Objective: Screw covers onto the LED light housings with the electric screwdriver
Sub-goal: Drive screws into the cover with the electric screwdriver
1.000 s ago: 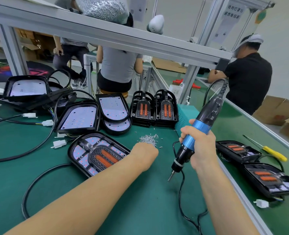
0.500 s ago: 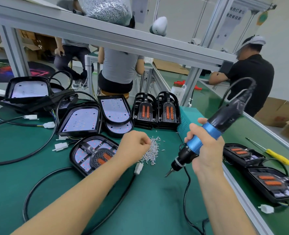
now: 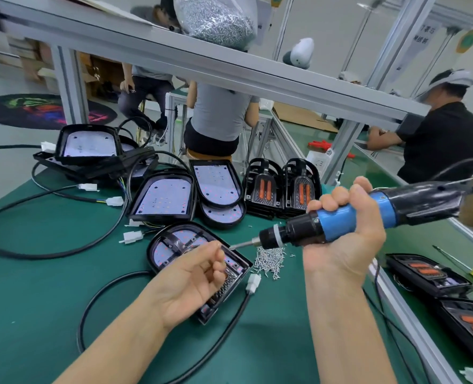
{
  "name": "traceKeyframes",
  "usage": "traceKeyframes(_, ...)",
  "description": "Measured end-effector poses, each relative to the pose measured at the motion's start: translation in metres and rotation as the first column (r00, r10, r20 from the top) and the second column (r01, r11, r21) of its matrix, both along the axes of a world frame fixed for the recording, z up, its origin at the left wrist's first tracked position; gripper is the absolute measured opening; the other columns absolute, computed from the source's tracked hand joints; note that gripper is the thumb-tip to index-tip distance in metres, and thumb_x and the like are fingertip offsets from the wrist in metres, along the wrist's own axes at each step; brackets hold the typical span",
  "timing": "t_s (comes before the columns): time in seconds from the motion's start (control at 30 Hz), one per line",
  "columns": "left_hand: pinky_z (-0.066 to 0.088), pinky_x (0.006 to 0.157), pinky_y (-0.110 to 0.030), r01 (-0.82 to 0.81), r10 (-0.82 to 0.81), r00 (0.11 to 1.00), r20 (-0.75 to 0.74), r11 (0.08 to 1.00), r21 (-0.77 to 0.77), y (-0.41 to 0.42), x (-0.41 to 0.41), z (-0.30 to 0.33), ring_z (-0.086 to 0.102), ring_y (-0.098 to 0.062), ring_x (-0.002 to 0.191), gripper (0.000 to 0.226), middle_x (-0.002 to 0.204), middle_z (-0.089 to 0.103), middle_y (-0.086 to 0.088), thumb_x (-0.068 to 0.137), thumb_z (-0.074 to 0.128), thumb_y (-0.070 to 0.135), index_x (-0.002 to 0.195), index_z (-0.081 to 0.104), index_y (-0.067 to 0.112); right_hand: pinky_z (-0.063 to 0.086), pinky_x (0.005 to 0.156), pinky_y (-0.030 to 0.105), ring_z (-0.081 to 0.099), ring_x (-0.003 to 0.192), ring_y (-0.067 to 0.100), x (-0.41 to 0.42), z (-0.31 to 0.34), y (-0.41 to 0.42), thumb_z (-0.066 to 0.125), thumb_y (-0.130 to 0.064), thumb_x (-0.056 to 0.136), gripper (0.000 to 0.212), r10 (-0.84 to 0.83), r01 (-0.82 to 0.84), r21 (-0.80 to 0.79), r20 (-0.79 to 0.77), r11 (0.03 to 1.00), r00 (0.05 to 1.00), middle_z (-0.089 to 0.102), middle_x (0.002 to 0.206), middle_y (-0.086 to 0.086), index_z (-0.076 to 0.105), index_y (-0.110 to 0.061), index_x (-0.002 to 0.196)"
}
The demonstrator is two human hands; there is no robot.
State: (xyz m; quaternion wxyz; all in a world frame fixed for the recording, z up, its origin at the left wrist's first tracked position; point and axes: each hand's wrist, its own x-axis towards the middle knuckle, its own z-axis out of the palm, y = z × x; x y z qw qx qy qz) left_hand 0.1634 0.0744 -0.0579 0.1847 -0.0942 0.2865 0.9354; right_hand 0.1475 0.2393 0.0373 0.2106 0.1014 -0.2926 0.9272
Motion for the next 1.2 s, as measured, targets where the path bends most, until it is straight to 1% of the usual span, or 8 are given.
traceKeyframes(0.17, 0.050, 0.048, -0.021, 0.007, -0.008, 1.000, 0.006, 0.998, 0.059, -0.002, 0.006, 0.003, 0.054, -0.012, 0.054, 0.008, 0.070, 0.060, -0.005, 0.072, 0.065, 0.012, 0.070, 0.067, 0.005, 0.045, 0.055, 0.020, 0.046, 0.048, 0.008, 0.000, 0.002, -0.018, 0.055, -0.011, 0.073, 0.019, -0.015, 0.015, 0.014, -0.002, 1.000, 1.000, 0.048, 0.059, -0.005, 0.053, -0.019, 0.089)
traceKeyframes(0.33, 0.050, 0.050, -0.021, -0.006, 0.006, 1.000, 0.004, 0.997, 0.075, -0.004, 0.008, 0.006, 0.053, -0.012, 0.055, 0.012, 0.071, 0.061, -0.005, 0.071, 0.065, 0.012, 0.081, 0.062, 0.006, 0.045, 0.054, 0.021, 0.046, 0.049, 0.008, 0.000, 0.004, -0.025, 0.055, -0.010, 0.073, 0.019, -0.006, 0.007, 0.018, -0.013, 1.000, 1.000, 0.048, 0.059, -0.006, 0.053, -0.020, 0.089)
traceKeyframes(0.47, 0.050, 0.050, -0.021, -0.013, 0.012, 1.000, 0.006, 0.997, 0.072, -0.005, 0.008, 0.006, 0.053, -0.012, 0.054, 0.013, 0.071, 0.062, -0.005, 0.071, 0.065, 0.011, 0.083, 0.062, 0.007, 0.045, 0.054, 0.021, 0.046, 0.049, 0.008, -0.001, 0.004, -0.027, 0.055, -0.009, 0.074, 0.019, -0.008, 0.009, 0.028, -0.020, 1.000, 1.000, 0.048, 0.059, -0.006, 0.053, -0.019, 0.089)
traceKeyframes(0.6, 0.050, 0.049, -0.021, -0.023, 0.023, 1.000, 0.004, 0.997, 0.068, -0.005, 0.008, 0.006, 0.053, -0.012, 0.054, 0.006, 0.071, 0.062, -0.005, 0.070, 0.066, 0.011, 0.074, 0.068, 0.007, 0.045, 0.054, 0.021, 0.047, 0.049, 0.008, -0.002, 0.002, -0.028, 0.055, -0.008, 0.074, 0.019, -0.006, 0.007, 0.023, -0.019, 1.000, 1.000, 0.049, 0.059, -0.006, 0.054, -0.019, 0.089)
traceKeyframes(0.7, 0.050, 0.049, -0.021, -0.035, 0.036, 0.999, -0.017, 0.999, 0.039, -0.004, 0.009, 0.004, 0.054, -0.011, 0.053, 0.008, 0.071, 0.063, -0.005, 0.070, 0.066, 0.011, 0.067, 0.073, 0.009, 0.045, 0.054, 0.021, 0.047, 0.049, 0.007, -0.003, 0.000, -0.028, 0.055, -0.008, 0.074, 0.019, -0.007, 0.007, 0.015, -0.017, 1.000, 1.000, 0.049, 0.059, -0.006, 0.054, -0.019, 0.089)
traceKeyframes(0.8, 0.050, 0.049, -0.020, -0.056, 0.056, 0.998, -0.028, 0.998, 0.009, -0.001, 0.009, 0.003, 0.055, -0.011, 0.053, 0.006, 0.070, 0.064, -0.005, 0.066, 0.067, 0.011, 0.066, 0.073, 0.009, 0.045, 0.054, 0.021, 0.047, 0.049, 0.007, -0.003, -0.001, -0.028, 0.055, -0.008, 0.073, 0.019, -0.002, 0.002, -0.003, -0.013, 1.000, 1.000, 0.049, 0.059, -0.006, 0.053, -0.019, 0.089)
traceKeyframes(1.0, 0.050, 0.050, -0.021, -0.074, 0.075, 0.997, -0.011, 0.995, 0.071, 0.000, 0.010, 0.004, 0.054, -0.011, 0.054, 0.011, 0.071, 0.064, -0.004, 0.071, 0.064, 0.011, 0.066, 0.073, 0.010, 0.045, 0.053, 0.021, 0.047, 0.048, 0.008, -0.002, 0.001, -0.026, 0.055, -0.008, 0.072, 0.019, -0.006, 0.006, -0.012, -0.010, 1.000, 1.000, 0.049, 0.058, -0.006, 0.054, -0.019, 0.088)
traceKeyframes(1.2, 0.050, 0.052, -0.020, -0.075, 0.076, 0.997, -0.014, 0.994, 0.073, 0.001, 0.011, 0.005, 0.053, -0.010, 0.055, 0.012, 0.071, 0.063, -0.004, 0.071, 0.064, 0.012, 0.064, 0.073, 0.011, 0.044, 0.053, 0.021, 0.047, 0.048, 0.008, -0.003, 0.001, -0.026, 0.055, -0.008, 0.071, 0.019, -0.002, 0.002, -0.011, -0.006, 1.000, 1.000, 0.048, 0.058, -0.005, 0.054, -0.019, 0.088)
